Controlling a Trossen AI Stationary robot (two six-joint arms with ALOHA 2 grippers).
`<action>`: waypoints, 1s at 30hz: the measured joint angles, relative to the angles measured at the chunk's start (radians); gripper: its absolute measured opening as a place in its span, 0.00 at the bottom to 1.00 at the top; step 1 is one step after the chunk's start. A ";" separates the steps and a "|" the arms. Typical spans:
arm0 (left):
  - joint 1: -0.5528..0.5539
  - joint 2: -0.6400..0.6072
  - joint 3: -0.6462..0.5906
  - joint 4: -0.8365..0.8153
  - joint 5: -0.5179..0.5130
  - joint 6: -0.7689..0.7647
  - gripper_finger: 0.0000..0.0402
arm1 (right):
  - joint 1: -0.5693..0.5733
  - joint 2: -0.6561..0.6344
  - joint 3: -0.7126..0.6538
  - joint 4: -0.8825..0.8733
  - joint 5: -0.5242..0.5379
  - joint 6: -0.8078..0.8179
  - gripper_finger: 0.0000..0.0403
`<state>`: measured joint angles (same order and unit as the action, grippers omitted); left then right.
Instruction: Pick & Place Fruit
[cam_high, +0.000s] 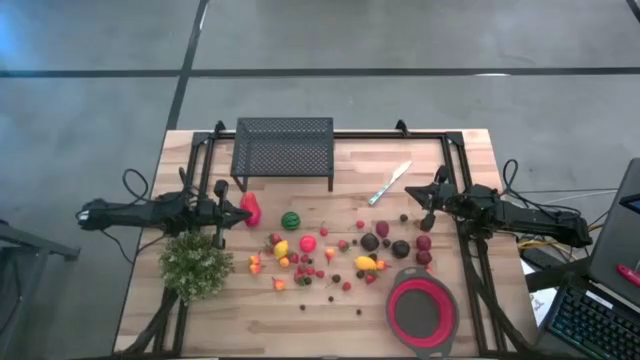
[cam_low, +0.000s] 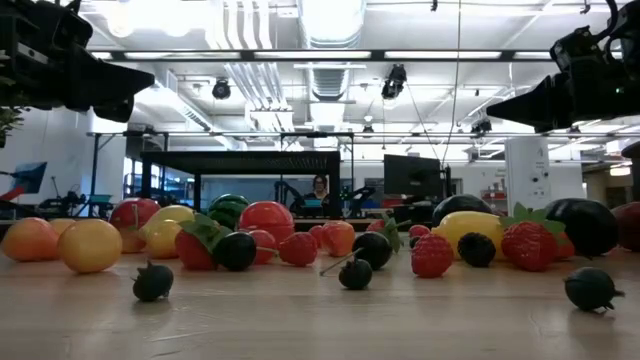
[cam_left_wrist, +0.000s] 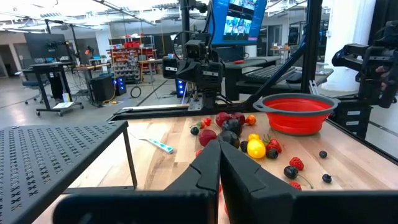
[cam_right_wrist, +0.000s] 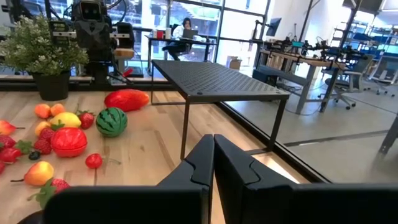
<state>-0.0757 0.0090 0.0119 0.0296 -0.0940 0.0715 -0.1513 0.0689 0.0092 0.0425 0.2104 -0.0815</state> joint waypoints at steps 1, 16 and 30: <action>0.000 0.000 0.000 0.000 0.000 0.000 0.03 | 0.000 0.000 0.000 0.000 0.000 0.000 0.02; 0.000 0.000 0.000 0.000 0.000 0.000 0.03 | 0.000 0.000 0.000 0.571 0.000 0.231 0.02; 0.000 0.000 0.000 0.000 0.000 0.000 0.03 | 0.000 0.010 0.008 0.729 -0.032 0.218 0.02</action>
<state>-0.0757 0.0090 0.0120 0.0295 -0.0940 0.0715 -0.1509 0.0793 0.0167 0.7713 0.1782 0.1361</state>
